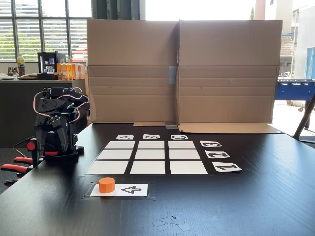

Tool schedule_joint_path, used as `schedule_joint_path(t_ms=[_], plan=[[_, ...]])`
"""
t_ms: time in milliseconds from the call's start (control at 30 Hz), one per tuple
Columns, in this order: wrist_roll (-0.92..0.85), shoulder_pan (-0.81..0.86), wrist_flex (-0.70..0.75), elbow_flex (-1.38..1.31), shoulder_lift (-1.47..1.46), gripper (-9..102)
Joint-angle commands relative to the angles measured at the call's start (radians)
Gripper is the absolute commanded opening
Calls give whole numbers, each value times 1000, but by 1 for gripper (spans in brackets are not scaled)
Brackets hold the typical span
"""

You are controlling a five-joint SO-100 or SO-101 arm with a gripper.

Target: Pick up the round, orange token and place it in the grid on square A1.

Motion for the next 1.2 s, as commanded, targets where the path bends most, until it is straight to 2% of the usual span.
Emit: schedule_joint_path(t_ms=[0, 433, 833, 967, 1167], plan=[[-63, 21, -377, -58, -37, 33], [-58, 23, -396, -75, -66, 33], [-44, 17, -393, -391, -328, 33], [-29, 11, -319, -574, -476, 33], [-25, -15, -46, -982, -779, 31]])
